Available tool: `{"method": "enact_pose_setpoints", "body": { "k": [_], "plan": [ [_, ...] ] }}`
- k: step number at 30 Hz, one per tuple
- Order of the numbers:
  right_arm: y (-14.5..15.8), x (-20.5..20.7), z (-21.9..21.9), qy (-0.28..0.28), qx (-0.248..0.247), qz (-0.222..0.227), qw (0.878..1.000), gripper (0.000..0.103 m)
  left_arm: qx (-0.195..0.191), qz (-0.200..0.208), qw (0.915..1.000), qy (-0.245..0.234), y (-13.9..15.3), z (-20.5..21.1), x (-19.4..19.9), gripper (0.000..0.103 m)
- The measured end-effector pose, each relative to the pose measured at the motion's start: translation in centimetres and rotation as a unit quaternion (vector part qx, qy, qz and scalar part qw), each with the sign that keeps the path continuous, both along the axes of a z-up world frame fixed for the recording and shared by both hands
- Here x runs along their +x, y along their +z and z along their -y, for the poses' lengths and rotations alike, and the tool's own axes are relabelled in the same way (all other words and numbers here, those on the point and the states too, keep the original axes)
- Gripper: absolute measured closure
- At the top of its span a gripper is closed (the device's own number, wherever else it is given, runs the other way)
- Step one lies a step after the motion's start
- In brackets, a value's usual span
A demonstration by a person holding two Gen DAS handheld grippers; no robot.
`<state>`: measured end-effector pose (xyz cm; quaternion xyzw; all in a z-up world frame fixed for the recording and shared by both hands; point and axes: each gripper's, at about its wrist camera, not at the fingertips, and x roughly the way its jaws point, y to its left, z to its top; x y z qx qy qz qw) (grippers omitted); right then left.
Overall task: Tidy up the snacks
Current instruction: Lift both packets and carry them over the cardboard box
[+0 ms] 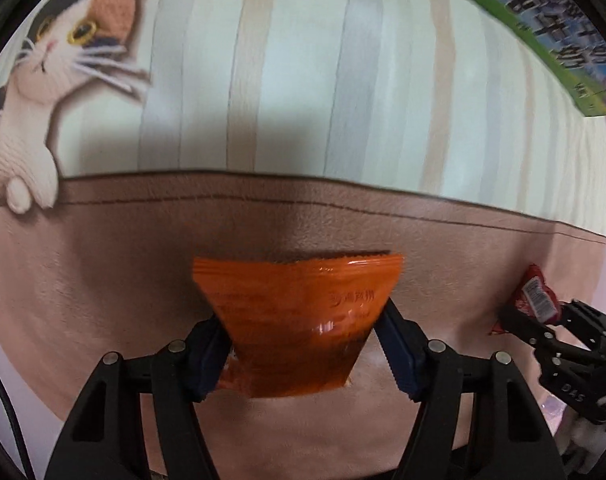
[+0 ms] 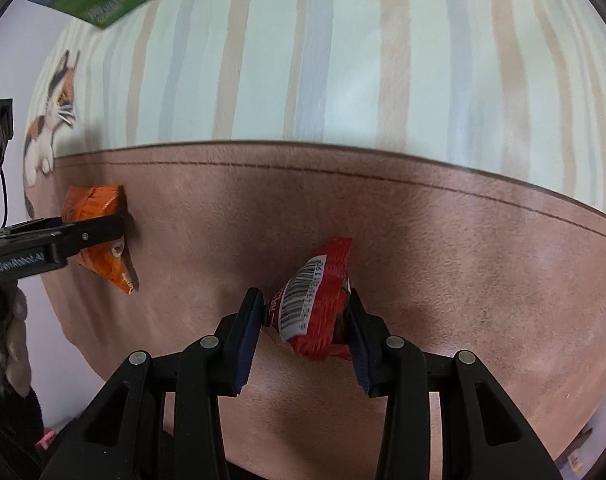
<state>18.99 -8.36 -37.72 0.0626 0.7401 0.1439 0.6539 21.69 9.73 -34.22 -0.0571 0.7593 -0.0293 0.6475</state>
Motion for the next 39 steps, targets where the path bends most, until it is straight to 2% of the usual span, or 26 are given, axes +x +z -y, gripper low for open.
{"method": "enact_pose_setpoints", "body": {
  "k": [2, 4, 8, 12, 18, 20, 21, 22, 35, 39],
  "plan": [
    [-0.4, 0.3, -0.1, -0.005, -0.002, -0.01, 1.0, 0.057, -0.001, -0.007, 0.9999, -0.009, -0.6, 0.4, 0.0, 0.028],
    [-0.6, 0.7, -0.3, -0.016, 0.004, -0.02, 1.0, 0.049, 0.0, -0.009, 0.9998, -0.019, -0.8, 0.8, 0.1, 0.024],
    [-0.9, 1.1, -0.9, -0.017, -0.003, -0.028, 0.999, 0.046, 0.006, -0.01, 0.9993, -0.037, -0.7, 2.8, 0.0, 0.023],
    [-1.3, 1.3, -3.0, -0.014, -0.016, -0.028, 0.999, 0.045, 0.001, -0.001, 0.9997, -0.025, -1.0, 3.4, -0.9, 0.023],
    [-1.6, 1.2, -4.5, -0.016, -0.024, -0.017, 0.999, 0.046, 0.015, 0.011, 0.9997, -0.014, 0.1, 2.2, -2.0, 0.046],
    [-1.6, 0.7, -4.8, -0.01, -0.031, -0.012, 0.999, 0.05, 0.01, 0.011, 0.9998, -0.01, 0.2, 1.9, -2.2, 0.049],
    [-1.6, 0.4, -5.0, -0.006, -0.039, -0.007, 0.999, 0.056, 0.009, 0.01, 0.9999, -0.008, 0.3, 1.8, -2.3, 0.051],
    [-1.6, 0.2, -5.1, -0.001, -0.044, -0.003, 0.999, 0.056, 0.008, 0.01, 0.9999, -0.007, 0.2, 1.6, -2.4, 0.052],
    [-1.6, -0.8, -5.3, 0.015, -0.042, 0.017, 0.999, 0.058, 0.001, 0.01, 0.9999, -0.001, 0.8, -0.2, -2.0, 0.057],
    [-1.3, -1.2, -4.8, 0.007, -0.022, 0.017, 1.0, 0.058, -0.012, 0.029, 0.9995, -0.001, 3.4, 0.0, -2.2, 0.057]
  ]
}}
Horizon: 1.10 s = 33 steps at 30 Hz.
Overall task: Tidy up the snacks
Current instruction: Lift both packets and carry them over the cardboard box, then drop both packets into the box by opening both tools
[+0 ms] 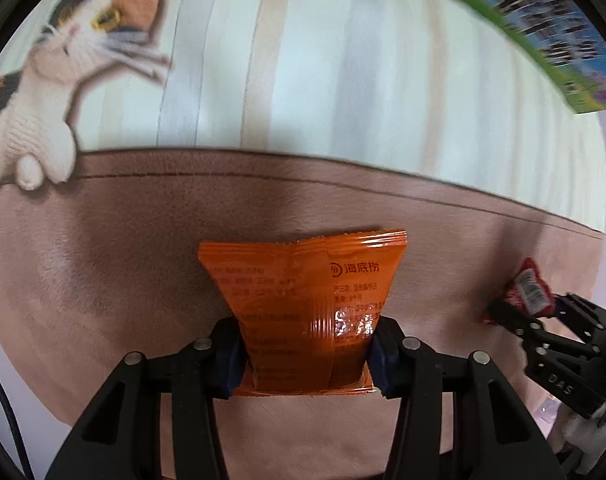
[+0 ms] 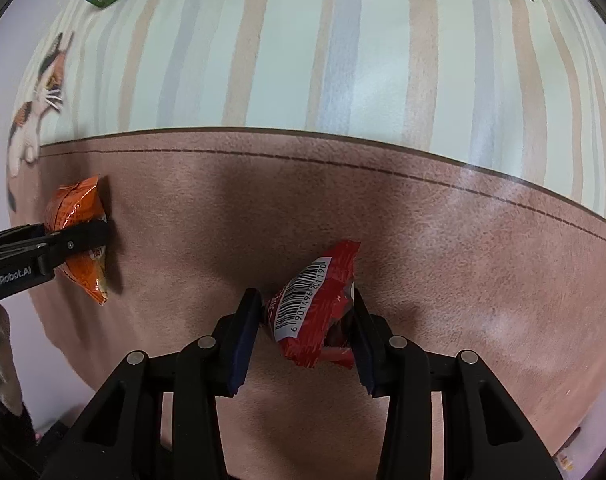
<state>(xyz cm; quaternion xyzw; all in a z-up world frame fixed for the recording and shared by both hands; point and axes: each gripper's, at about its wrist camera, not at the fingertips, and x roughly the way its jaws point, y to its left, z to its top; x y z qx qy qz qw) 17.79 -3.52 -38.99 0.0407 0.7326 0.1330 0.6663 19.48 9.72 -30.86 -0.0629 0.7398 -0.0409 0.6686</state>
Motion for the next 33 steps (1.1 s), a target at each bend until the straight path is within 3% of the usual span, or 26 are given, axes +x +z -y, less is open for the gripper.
{"method": "enact_pose_setpoints", "body": {
  "k": [4, 11, 15, 19, 21, 25, 33],
  "plan": [
    [2.7, -0.4, 0.4, -0.006, 0.026, 0.022, 0.999, 0.058, -0.026, 0.036, 0.9989, -0.015, 4.4, 1.3, -0.4, 0.057],
    [12.9, -0.5, 1.7, -0.002, 0.067, 0.114, 0.991, 0.058, -0.068, 0.124, 0.9884, -0.055, 14.2, 4.6, 0.9, 0.057],
    [19.4, 2.1, 3.6, -0.014, 0.091, 0.169, 0.981, 0.058, -0.099, 0.164, 0.9786, -0.074, 19.5, 6.0, 3.0, 0.057],
    [24.7, 5.8, 5.4, -0.025, 0.111, 0.217, 0.969, 0.058, -0.117, 0.188, 0.9718, -0.081, 22.3, 7.5, 7.4, 0.057],
    [26.5, 8.1, 5.7, -0.028, 0.097, 0.245, 0.964, 0.058, -0.112, 0.2, 0.9699, -0.084, 23.4, 8.5, 9.8, 0.057],
    [27.2, 13.3, 7.2, -0.042, 0.072, 0.263, 0.961, 0.058, -0.092, 0.192, 0.9738, -0.081, 22.7, 9.2, 15.2, 0.057],
    [21.1, 20.6, 9.2, -0.065, 0.051, 0.201, 0.976, 0.058, -0.063, 0.118, 0.9873, -0.085, 16.0, 10.8, 22.3, 0.057]
  ]
}}
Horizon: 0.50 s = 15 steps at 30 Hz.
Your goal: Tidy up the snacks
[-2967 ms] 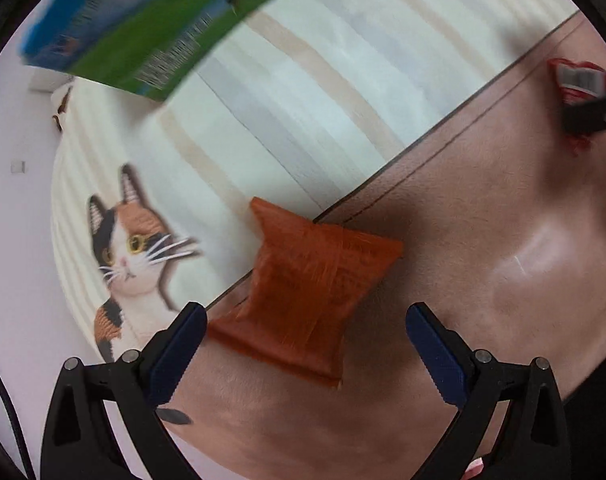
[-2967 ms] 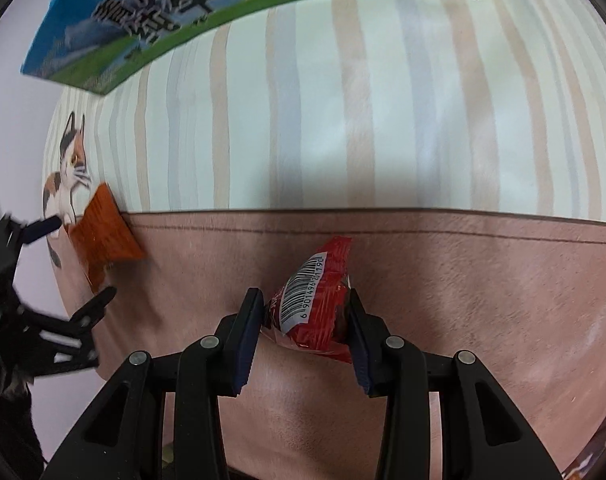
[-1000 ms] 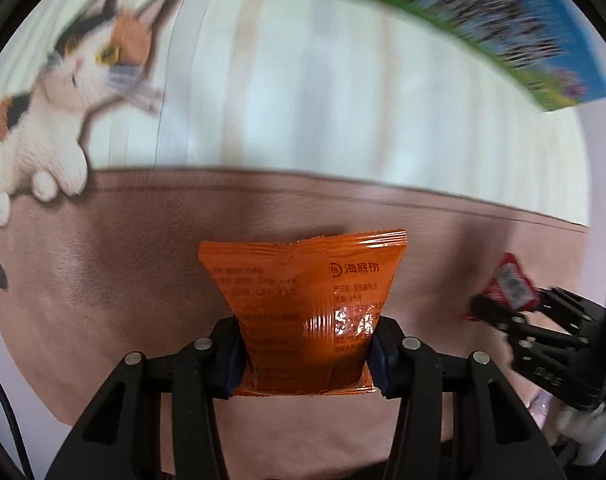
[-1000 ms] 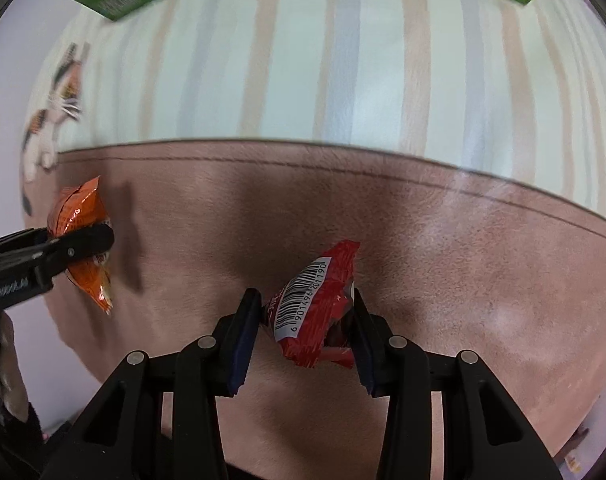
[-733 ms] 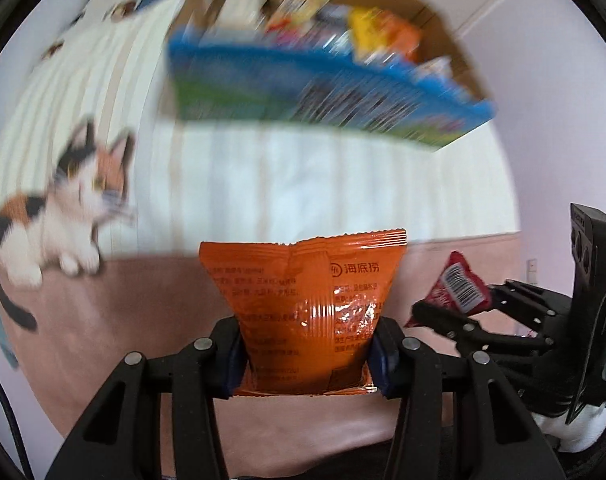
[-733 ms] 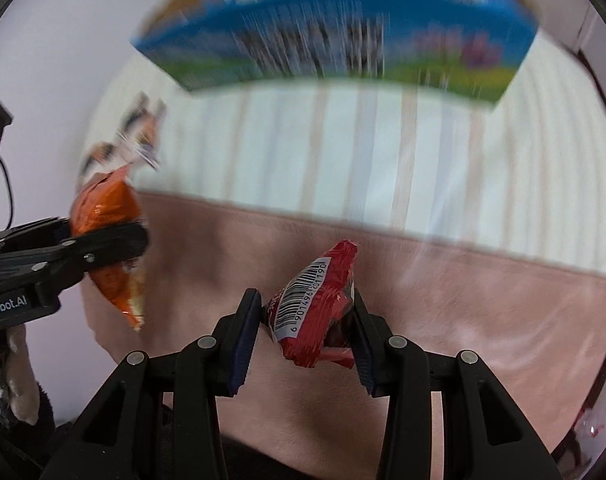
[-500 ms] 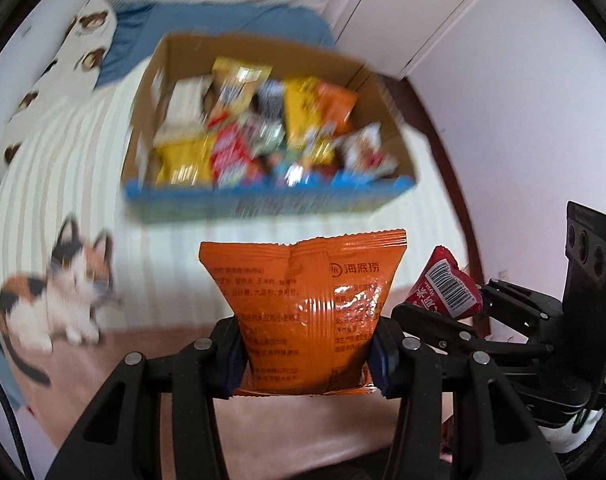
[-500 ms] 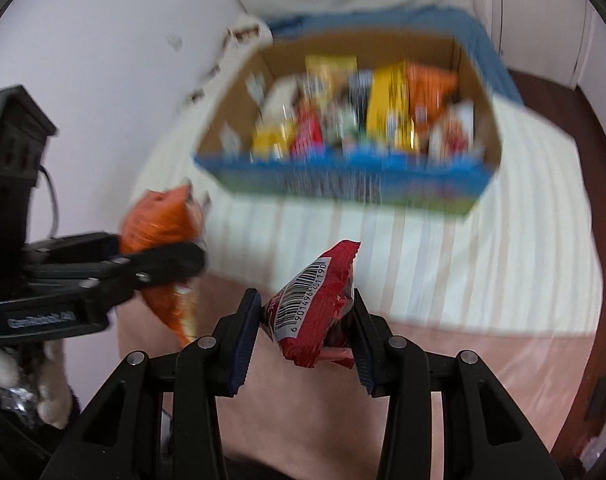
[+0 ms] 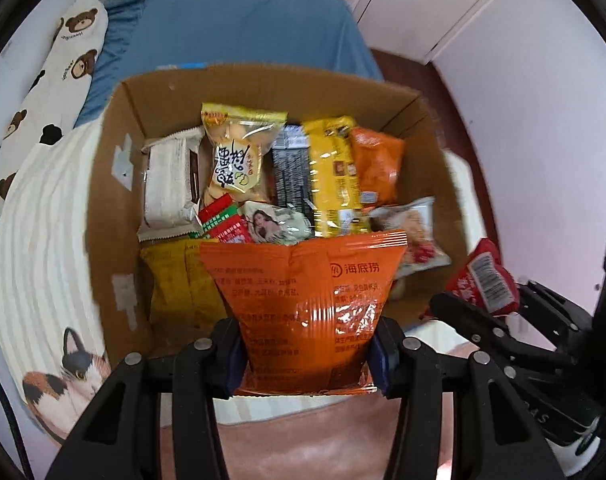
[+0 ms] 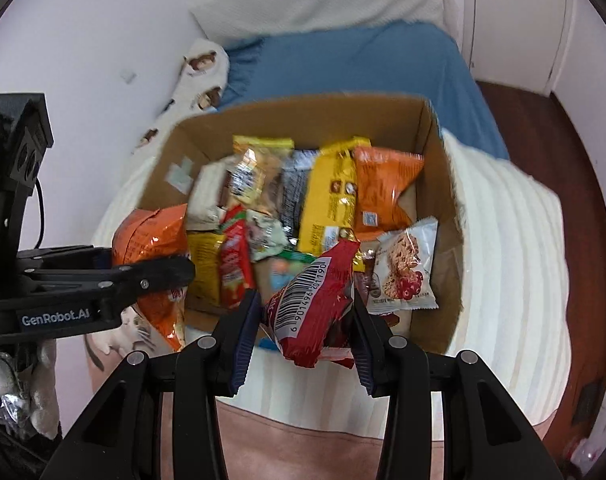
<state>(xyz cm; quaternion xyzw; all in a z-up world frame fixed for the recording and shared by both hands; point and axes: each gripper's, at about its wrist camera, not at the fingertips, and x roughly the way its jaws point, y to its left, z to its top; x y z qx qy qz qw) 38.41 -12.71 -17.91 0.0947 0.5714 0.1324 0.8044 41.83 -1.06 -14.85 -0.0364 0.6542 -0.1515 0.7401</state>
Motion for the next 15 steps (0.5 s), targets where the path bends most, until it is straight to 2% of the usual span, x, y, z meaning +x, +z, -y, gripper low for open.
{"method": "enact_pose_setpoints", "body": {
  "k": [5, 6, 7, 8, 9, 10, 15],
  "plan": [
    [-4.0, 2.3, 0.3, 0.003, 0.015, -0.063, 0.998, 0.055, 0.021, -0.039, 0.999, 0.002, -3.6, 0.8, 1.9, 0.056],
    [-4.7, 2.6, 0.3, 0.004, 0.008, -0.08, 0.997, 0.046, 0.026, -0.044, 0.9987, 0.005, -4.0, 0.8, 2.1, 0.055],
    [-5.0, 2.7, 0.4, 0.003, 0.002, -0.086, 0.996, 0.027, 0.027, -0.044, 0.9987, 0.006, -4.2, 0.8, 2.1, 0.046],
    [-5.1, 2.8, 0.5, 0.004, -0.004, -0.089, 0.996, 0.019, 0.028, -0.041, 0.9988, 0.007, -4.2, 0.9, 2.1, 0.024],
    [-5.0, 2.8, 0.6, 0.002, -0.01, -0.086, 0.996, 0.012, 0.032, -0.036, 0.9988, 0.007, -4.1, 0.9, 2.0, 0.013],
    [-4.8, 2.7, 0.7, 0.002, -0.016, -0.081, 0.997, 0.012, 0.036, -0.032, 0.9988, 0.006, -4.0, 0.9, 1.8, 0.006],
    [-3.5, 2.3, 1.1, -0.009, -0.073, -0.06, 0.995, 0.009, 0.049, -0.012, 0.9986, 0.013, -3.2, 0.3, 1.2, 0.006]
  ]
}}
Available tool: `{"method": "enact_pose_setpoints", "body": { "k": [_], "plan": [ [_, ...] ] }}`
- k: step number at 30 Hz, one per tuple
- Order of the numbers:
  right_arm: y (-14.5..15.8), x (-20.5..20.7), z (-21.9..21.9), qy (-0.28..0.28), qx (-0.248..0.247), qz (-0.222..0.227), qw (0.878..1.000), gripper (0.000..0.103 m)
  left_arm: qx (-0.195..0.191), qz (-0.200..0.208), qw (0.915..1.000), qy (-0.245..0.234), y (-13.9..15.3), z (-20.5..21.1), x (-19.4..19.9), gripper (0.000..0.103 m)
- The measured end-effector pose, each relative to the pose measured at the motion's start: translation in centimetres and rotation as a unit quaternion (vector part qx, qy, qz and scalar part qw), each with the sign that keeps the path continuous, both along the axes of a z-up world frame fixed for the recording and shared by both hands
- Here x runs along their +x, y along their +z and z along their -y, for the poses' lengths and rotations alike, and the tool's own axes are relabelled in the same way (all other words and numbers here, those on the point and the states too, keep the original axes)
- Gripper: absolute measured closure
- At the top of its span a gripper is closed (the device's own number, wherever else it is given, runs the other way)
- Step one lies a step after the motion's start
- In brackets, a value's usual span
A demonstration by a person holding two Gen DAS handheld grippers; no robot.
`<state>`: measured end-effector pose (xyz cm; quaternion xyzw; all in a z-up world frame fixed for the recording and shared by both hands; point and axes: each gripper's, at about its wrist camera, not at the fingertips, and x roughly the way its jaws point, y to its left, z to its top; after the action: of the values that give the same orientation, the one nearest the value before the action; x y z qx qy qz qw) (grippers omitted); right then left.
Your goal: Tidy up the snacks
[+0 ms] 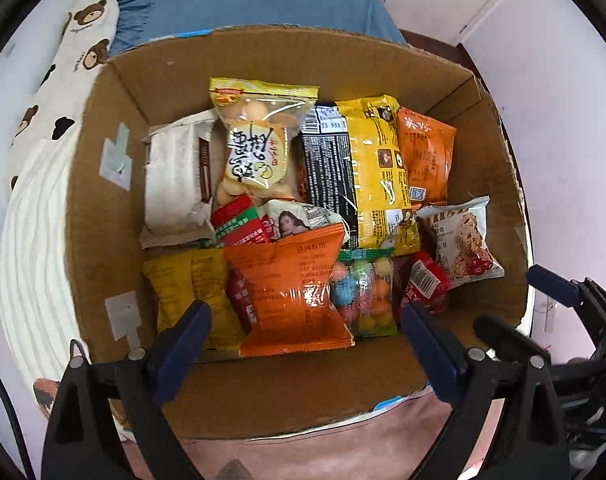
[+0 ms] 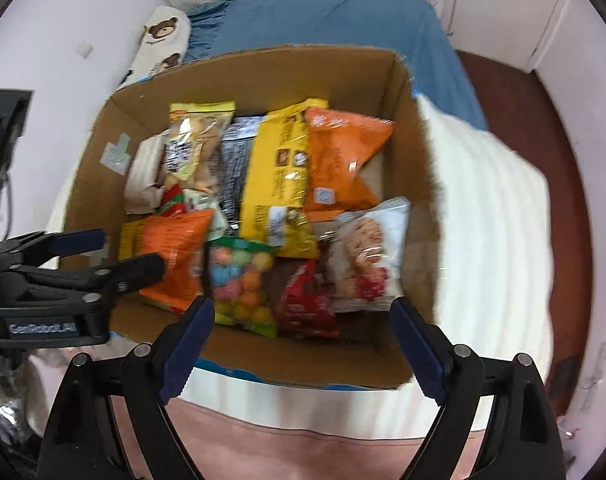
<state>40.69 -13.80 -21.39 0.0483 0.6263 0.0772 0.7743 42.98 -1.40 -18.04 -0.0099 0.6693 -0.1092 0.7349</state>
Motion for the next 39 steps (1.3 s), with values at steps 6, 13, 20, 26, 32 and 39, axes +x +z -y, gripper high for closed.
{"method": "enact_pose_setpoints", "body": {
  "k": [6, 13, 20, 26, 32, 39],
  "plan": [
    [0.3, 0.0, 1.0, -0.03, -0.031, 0.006, 0.999, 0.007, 0.021, 0.028, 0.999, 0.026, 1.1, -1.3, -0.9, 0.006],
    [1.1, -0.9, 2.1, -0.055, -0.027, 0.018, 0.998, 0.006, 0.035, 0.061, 0.9965, 0.045, 2.7, -2.1, -2.2, 0.006],
    [5.2, -4.7, 3.0, -0.065, -0.026, 0.08, 0.994, 0.006, 0.038, 0.145, 0.9864, 0.066, 7.9, -2.4, -6.3, 0.006],
    [11.2, -10.7, 3.2, -0.068, -0.041, 0.166, 0.983, 0.005, 0.049, 0.224, 0.9709, 0.07, 13.2, -1.9, -12.3, 0.006],
    [16.3, -17.3, 3.1, -0.069, -0.048, 0.237, 0.968, 0.001, 0.043, 0.274, 0.958, 0.072, 17.3, -1.9, -18.3, 0.003],
    [21.3, -24.4, 2.8, -0.072, -0.048, 0.299, 0.95, 0.001, 0.047, 0.329, 0.9403, 0.073, 21.2, -1.5, -24.6, 0.0]
  ]
}}
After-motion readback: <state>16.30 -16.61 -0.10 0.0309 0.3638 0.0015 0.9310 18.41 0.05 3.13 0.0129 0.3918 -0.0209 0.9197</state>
